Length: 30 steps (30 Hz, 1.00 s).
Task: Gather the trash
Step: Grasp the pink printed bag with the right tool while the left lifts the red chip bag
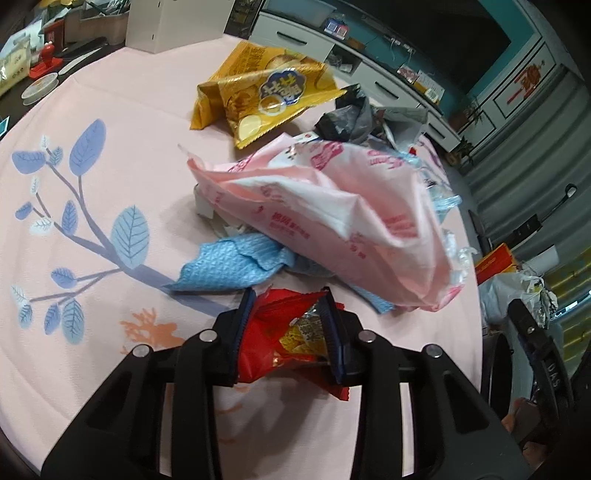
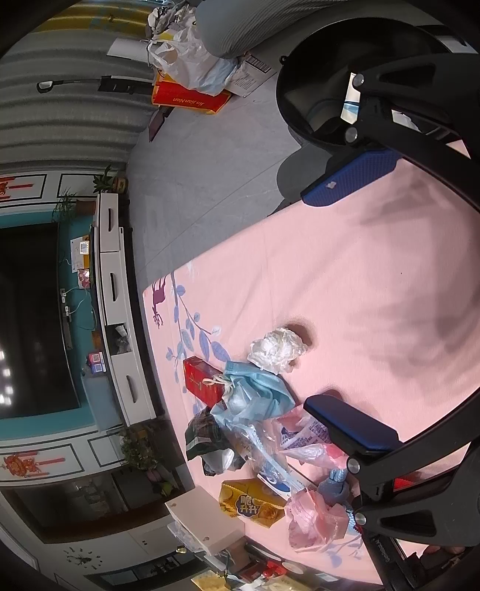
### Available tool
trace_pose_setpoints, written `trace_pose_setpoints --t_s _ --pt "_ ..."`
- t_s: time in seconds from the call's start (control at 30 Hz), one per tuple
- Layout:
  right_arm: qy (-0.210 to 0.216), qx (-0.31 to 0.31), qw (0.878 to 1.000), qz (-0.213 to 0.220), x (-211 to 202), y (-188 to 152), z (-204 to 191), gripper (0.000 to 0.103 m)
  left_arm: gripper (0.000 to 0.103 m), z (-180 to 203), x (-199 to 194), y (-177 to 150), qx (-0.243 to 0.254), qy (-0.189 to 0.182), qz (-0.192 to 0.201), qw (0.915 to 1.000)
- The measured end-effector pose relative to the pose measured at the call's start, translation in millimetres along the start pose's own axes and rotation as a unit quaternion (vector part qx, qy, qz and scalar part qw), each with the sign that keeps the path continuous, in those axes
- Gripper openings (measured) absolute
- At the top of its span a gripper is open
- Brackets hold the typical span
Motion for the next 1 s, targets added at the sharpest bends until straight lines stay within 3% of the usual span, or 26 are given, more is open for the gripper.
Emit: trace_pose_setpoints --t_s 0.33,0.53,0.67,0.83,1.0 --pt "-0.001 -0.001 1.0 0.0 -0.3 0.3 0.1 0.1 0.036 11.6 -63.3 25.0 -0.003 -0.048 0.081 0.9956" --pt "0.007 -0.004 1.0 0.0 -4.3 2.4 -1.3 0.1 0.036 -15.4 -103.1 40.7 -0.025 -0.025 0.133 0.9905" --pt "0.017 -0.014 1.0 0.009 -16.3 11.4 -11.9 0.1 0.036 -35.1 -116.8 49.4 -0.049 -0.029 0.147 0.9875" --pt "0.096 -0.045 0.994 -0.014 -30.8 26.3 -65.6 0.1 0.036 -59.1 -119.2 55.6 -0.066 0.001 0.156 0.9856" --pt "0.159 -0.089 0.982 -0.044 -40.1 24.6 -126.3 0.1 0.036 -74.5 -124.0 52.9 -0.084 -0.007 0.156 0.9842"
Point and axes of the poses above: each gripper's, at about its wrist camera, not at the fingertips, and x roughly the way its jaws point, z to its right, y to its top, the point moved 9 cm from there along x, roughly the way its jaws point, and after that the axes turned 10 degrees about -y, right-handed, at the moved point
